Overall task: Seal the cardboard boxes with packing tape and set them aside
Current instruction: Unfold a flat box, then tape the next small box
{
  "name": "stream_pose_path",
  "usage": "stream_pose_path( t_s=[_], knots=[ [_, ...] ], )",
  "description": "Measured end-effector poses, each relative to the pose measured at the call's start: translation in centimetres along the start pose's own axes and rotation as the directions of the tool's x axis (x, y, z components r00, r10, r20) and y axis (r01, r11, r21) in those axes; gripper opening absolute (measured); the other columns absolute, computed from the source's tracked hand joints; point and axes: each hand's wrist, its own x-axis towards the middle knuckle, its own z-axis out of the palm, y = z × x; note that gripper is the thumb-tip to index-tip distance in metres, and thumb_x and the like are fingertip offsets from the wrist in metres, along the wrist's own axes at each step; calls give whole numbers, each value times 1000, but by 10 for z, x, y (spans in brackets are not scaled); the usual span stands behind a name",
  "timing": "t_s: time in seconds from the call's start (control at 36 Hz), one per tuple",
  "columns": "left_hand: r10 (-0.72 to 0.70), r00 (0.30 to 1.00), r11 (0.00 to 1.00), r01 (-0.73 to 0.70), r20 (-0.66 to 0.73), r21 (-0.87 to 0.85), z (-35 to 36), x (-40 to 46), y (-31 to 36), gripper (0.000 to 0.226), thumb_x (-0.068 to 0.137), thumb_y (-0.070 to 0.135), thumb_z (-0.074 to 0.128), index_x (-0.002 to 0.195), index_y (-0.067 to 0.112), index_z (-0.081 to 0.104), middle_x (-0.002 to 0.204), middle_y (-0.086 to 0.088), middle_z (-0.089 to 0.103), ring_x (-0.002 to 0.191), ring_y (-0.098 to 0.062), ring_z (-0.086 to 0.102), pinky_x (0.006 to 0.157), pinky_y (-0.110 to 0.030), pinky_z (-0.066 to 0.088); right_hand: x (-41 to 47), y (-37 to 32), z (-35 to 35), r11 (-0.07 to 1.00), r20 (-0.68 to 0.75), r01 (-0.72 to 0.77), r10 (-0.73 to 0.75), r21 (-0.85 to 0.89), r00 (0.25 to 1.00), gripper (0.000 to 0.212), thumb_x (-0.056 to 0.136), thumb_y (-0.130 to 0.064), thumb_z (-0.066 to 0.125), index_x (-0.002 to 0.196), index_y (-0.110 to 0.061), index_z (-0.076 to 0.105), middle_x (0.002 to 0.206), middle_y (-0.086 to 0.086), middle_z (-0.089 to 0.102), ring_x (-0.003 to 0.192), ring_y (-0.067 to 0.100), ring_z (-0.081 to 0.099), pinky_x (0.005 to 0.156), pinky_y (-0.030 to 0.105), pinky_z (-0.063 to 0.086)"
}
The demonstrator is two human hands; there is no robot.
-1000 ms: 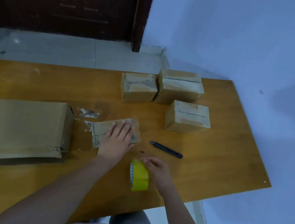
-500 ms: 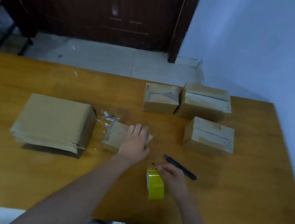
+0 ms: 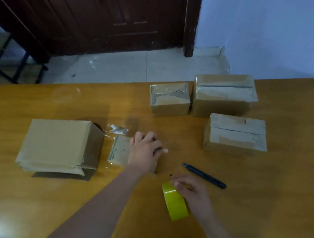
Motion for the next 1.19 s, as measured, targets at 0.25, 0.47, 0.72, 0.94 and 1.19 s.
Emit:
stream_pose_path(
  t_s=[0.25,0.47,0.72,0.94,1.19],
  knots=[
    [18,991,998,-25,129,57,-10,-7,4,70,92,61,13,104,21,69,116,0,48,107,-26,29,94,-39,24,1,1,-6,999,55,34,-34,-1,998,14,87,-10,64,92,0,72,103,5,69,99,6,62,83,10,44],
    [233,943,966,-195,239,-170,-40,-23,-20,62,76,43,36,135,34,48,140,-4,38,126,-25,29,104,-37,27,-1,-1,-8,1000,55,22,-23,18,998,11,88,-8,63,92,-6,73,103,2,70,100,5,62,83,9,44],
    [306,948,949,-297,83,-110,-6,-45,-30,12,79,16,74,89,19,66,149,-14,32,138,-34,17,105,-55,35,2,-4,-4,999,70,43,-43,2,997,11,88,-6,61,87,-4,72,98,2,69,93,1,61,80,8,43],
    [178,973,973,-196,-147,-123,19,-50,-12,21,80,7,73,99,15,73,140,-14,47,132,-32,28,102,-44,37,6,-4,-5,1000,80,16,-14,-24,997,12,90,-11,61,89,-12,73,100,2,68,96,7,62,83,15,46],
    [-22,968,991,-11,-252,-130,18,-37,10,35,74,1,67,106,13,64,121,-6,57,101,-24,39,78,-44,51,5,-10,-3,998,59,-19,22,-62,998,13,91,-12,60,87,-10,72,98,2,67,92,6,61,76,12,45]
  ],
)
